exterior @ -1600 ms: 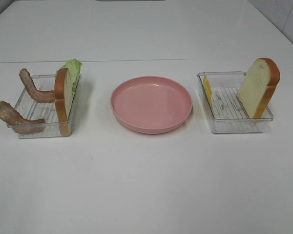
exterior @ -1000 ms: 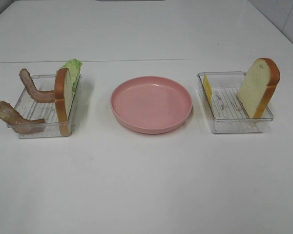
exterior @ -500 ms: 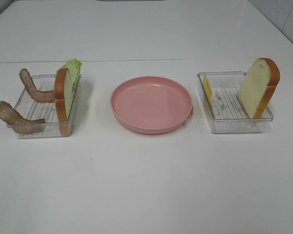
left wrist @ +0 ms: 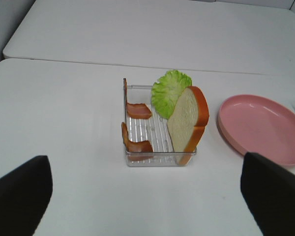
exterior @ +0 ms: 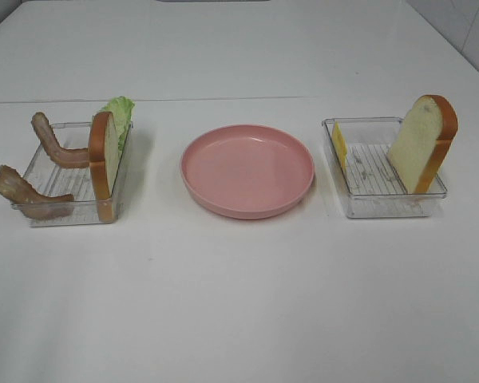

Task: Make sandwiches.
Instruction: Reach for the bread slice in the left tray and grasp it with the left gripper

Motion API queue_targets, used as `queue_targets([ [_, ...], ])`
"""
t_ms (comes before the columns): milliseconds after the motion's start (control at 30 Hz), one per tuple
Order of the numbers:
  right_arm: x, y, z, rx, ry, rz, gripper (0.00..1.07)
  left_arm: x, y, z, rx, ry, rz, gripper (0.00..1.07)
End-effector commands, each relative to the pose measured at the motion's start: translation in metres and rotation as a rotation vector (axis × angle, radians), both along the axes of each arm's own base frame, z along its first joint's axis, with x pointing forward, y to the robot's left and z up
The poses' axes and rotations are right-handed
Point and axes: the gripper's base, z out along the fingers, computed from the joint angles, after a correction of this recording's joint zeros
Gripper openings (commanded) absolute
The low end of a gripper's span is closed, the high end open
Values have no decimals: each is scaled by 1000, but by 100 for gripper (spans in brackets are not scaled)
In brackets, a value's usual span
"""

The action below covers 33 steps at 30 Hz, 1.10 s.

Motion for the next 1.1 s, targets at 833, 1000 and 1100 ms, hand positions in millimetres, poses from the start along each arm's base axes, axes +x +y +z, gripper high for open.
queue_targets([
  [833, -5, 0, 0, 3, -38, -2, 99, 213, -17, 23, -84, 577, -97, 96],
  [1000, -5, 0, 0, 3, -38, -2, 99, 249, -39, 10, -65, 642, -137, 96],
  [1100, -5, 0, 0, 3, -38, -2, 99, 274, -59, -2, -56, 692, -125, 96],
])
